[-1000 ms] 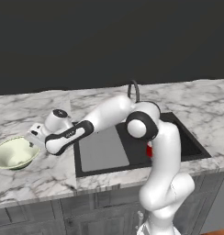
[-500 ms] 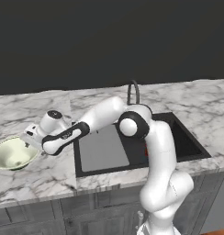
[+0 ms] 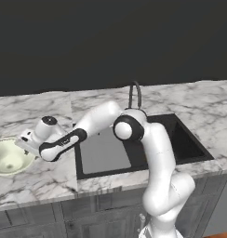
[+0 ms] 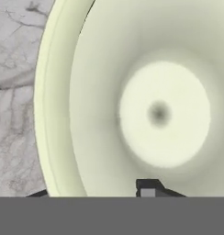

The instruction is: Pick the mug and place it in the sink. Pick the bowl and place it in the open cabinet and then close the cabinet.

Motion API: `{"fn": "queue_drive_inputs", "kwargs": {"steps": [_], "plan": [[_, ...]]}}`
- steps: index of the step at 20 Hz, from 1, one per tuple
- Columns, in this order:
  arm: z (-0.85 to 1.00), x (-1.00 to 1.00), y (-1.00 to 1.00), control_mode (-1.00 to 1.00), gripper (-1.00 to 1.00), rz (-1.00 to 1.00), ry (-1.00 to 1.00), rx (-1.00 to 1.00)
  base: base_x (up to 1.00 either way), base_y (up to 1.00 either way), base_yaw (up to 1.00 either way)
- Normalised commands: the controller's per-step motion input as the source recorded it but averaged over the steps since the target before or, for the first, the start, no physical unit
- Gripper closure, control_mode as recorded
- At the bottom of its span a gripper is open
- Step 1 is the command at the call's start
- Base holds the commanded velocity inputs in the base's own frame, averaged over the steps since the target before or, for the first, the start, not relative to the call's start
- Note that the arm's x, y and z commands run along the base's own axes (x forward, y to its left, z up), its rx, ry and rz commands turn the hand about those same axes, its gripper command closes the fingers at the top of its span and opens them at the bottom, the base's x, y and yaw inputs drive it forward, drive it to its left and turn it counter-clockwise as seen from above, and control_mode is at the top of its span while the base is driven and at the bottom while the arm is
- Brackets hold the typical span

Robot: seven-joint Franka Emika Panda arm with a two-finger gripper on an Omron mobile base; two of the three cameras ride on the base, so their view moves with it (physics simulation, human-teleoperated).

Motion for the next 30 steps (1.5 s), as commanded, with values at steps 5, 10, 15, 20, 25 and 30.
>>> {"fn": "queue_drive_inputs", "kwargs": {"steps": [5,10,15,20,25,30], "plan": [[0.44,-0.33,-0.03,-1.00,1.00,-0.06,-0.03,0.05,0.00,0.00,0.00],[0.83,-0.26,-0.30,-1.00,1.00,-0.33,0.19,0.16,0.00,0.00,0.00],[0.86,-0.20,-0.72,-1.00,1.00,-0.60,0.24,0.22,0.00,0.00,0.00],[0.76,-0.06,-0.69,-1.00,1.00,-0.67,0.29,0.23,0.00,0.00,0.00],[0.59,-0.02,-0.70,-1.00,1.00,-0.54,0.30,0.16,0.00,0.00,0.00],[0.38,0.00,-0.57,-1.00,1.00,-0.32,0.14,-0.12,0.00,0.00,0.00]]}}
